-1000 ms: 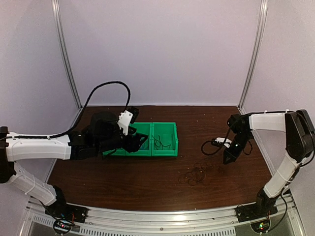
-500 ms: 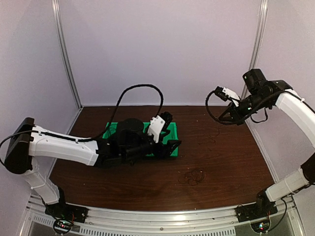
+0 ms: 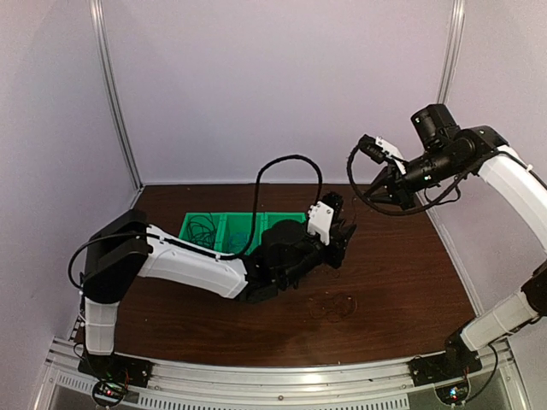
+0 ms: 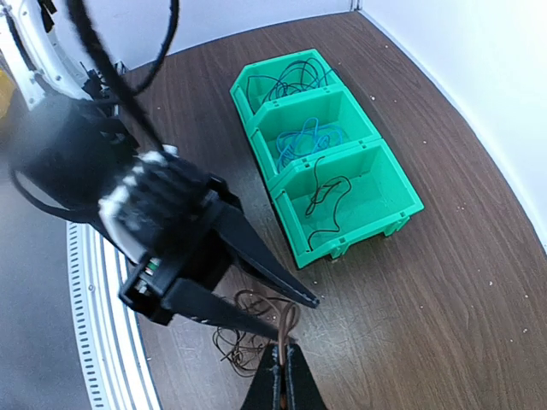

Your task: Untangle the cables

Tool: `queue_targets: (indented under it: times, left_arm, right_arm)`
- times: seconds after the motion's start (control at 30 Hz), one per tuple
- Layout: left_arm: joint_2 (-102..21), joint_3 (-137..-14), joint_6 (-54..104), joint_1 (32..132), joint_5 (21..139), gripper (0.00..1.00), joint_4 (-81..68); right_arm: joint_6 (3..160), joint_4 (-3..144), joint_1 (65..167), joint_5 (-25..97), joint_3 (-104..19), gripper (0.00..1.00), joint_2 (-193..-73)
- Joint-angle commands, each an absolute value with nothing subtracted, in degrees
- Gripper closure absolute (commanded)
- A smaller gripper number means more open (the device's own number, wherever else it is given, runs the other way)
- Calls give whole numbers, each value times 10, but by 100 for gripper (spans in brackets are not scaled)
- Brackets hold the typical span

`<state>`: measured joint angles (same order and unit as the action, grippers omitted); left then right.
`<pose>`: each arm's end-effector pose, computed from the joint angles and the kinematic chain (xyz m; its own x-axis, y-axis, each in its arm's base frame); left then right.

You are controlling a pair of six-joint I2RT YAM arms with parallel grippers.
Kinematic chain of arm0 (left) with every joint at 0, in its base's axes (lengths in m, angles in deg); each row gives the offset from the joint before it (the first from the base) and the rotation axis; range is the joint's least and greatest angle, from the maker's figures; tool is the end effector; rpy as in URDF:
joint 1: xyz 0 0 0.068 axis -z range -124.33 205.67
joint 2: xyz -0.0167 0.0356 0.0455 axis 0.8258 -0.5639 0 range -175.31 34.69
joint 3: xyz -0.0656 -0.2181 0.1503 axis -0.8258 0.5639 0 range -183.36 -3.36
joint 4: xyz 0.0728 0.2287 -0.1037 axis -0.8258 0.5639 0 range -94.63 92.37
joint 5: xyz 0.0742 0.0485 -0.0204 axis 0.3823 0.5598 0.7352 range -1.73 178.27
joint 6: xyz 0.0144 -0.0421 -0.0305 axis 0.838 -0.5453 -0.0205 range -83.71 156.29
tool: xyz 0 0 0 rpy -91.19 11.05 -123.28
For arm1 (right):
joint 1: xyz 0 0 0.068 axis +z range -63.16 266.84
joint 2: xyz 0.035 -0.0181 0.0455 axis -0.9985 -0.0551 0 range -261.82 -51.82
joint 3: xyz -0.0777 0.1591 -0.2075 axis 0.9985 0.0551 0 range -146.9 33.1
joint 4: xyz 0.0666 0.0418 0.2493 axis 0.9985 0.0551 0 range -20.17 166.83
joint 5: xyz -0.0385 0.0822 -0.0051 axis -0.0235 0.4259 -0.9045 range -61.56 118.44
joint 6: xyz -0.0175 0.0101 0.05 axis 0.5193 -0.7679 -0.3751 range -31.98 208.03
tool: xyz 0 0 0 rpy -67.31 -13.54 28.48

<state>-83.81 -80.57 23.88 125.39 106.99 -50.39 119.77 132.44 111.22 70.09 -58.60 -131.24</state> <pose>0.1761 -0.4436 0.2375 -0.1405 -0.2065 -0.9683 0.7652 0.5980 -0.2385 0.2291 0.1299 0.4063 -0.2307 -0.5361 -0.8121 -0.9598 0.2626 0.0992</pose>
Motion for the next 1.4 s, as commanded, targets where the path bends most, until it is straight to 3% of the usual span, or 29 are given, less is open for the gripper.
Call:
queue_targets:
  times: [0.0, 0.2, 0.77, 1.1, 1.17, 1.27, 1.37]
  left_arm:
    - [-869, -828, 224, 1250, 1125, 80, -566]
    - [-894, -796, 220, 1248, 1073, 90, -618]
    - [-996, -789, 205, 1238, 967, 99, -585]
    - [-888, -656, 185, 1239, 948, 100, -612]
    - [-843, -612, 182, 1240, 949, 97, -621]
    - [-781, -563, 179, 1241, 956, 81, -613]
    - [-735, -534, 179, 1241, 969, 74, -599]
  right_arm:
    - [1204, 1340, 1121, 729, -610, 100, -1304]
    - [1204, 1329, 1121, 737, -633, 100, -1286]
    - [1198, 1343, 1093, 841, -756, 100, -1310]
    - [1198, 1328, 1087, 805, -730, 100, -1297]
    - [1191, 1305, 1087, 788, -710, 100, -1287]
    - [1183, 1283, 1087, 778, -682, 100, -1272]
    - [1181, 1282, 1087, 781, -676, 100, -1269]
